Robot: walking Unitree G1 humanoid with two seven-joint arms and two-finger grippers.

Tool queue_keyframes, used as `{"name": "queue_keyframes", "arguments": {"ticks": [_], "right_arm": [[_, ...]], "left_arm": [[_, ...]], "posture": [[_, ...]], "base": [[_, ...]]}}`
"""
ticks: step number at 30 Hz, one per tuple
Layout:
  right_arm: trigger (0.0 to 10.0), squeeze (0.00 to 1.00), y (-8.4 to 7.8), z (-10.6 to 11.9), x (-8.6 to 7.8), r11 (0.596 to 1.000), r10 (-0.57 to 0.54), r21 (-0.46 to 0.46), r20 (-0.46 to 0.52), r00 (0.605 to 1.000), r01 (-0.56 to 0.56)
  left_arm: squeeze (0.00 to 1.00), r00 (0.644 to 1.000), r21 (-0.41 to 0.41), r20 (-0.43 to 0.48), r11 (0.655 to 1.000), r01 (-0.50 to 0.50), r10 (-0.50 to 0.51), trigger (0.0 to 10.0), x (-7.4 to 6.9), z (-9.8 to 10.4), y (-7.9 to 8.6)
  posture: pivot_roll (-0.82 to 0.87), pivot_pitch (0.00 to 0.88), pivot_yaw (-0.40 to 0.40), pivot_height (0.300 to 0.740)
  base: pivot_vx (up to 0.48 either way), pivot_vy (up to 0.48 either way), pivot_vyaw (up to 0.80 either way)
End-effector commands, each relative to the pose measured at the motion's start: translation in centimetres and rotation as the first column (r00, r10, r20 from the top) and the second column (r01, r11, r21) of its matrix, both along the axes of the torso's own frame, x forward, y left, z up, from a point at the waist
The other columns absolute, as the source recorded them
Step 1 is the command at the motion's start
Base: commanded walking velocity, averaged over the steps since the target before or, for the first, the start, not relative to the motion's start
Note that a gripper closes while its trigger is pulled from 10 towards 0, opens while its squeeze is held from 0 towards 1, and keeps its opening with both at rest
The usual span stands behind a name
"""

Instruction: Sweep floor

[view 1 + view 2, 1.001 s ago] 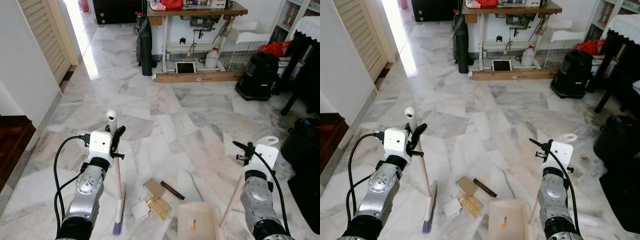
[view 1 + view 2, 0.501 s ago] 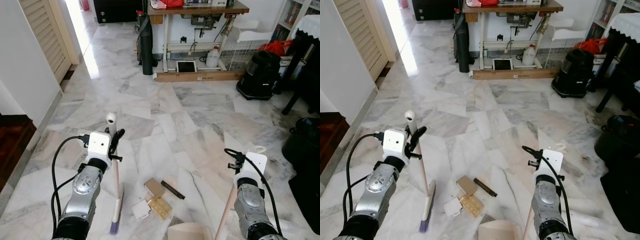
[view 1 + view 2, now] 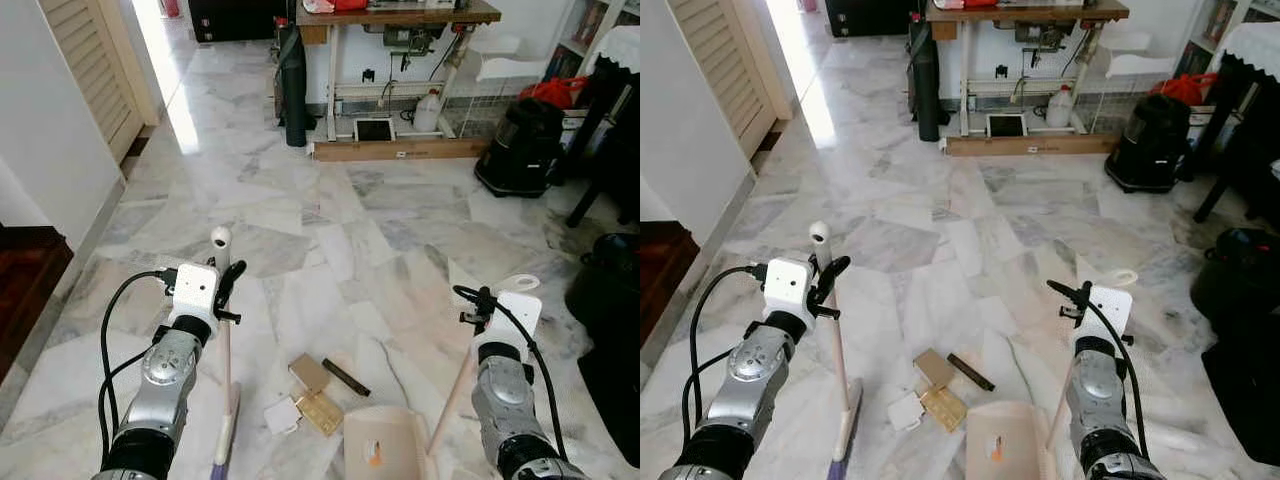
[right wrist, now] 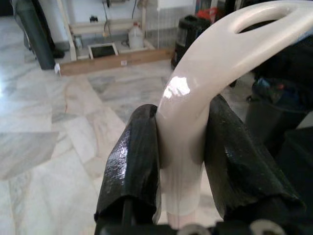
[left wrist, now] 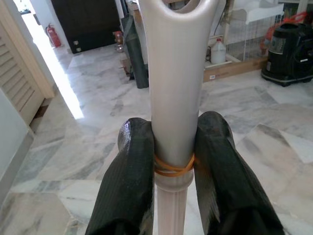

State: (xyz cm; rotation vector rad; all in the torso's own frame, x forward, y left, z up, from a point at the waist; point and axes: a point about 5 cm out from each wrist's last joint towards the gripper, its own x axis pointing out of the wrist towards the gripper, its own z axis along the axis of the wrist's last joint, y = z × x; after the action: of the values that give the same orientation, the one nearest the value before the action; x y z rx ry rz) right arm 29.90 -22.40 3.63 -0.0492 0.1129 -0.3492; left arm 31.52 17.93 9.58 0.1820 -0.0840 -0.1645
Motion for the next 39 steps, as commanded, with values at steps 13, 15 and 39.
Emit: {"name": "queue_keyframes", "arguments": {"ticks": [13,15,39], "right_arm": [[10.0,0.0,0.1,-2.2,-1.3,0.997,-0.047,0.061,-0.115,0.992,0.054],[10.0,0.0,0.2,-2.4,-1.3,0.998,-0.038,0.052,-0.146,0.989,0.046],[10.0,0.0,0.5,-3.6,-1.0,0.996,-0.034,0.067,-0.363,0.931,0.063]], "left_arm": [[0.0,0.999,0.025,0.001,0.999,0.045,-0.045,10.0,0.2,0.7,0.7],[0.0,0.999,0.022,-0.004,0.998,0.051,-0.051,10.0,0.3,0.7,0.7],[0.0,0.997,-0.005,-0.011,0.997,0.08,-0.08,10.0,0.5,0.7,-0.3]], "posture": [[0.06,0.0,0.027,0.74],[0.07,0.0,0.026,0.74],[0.06,0.0,0.007,0.74]], "base": [[0.0,0.0,0.0],[0.0,0.0,0.0],[0.0,0.0,0.0]]}}
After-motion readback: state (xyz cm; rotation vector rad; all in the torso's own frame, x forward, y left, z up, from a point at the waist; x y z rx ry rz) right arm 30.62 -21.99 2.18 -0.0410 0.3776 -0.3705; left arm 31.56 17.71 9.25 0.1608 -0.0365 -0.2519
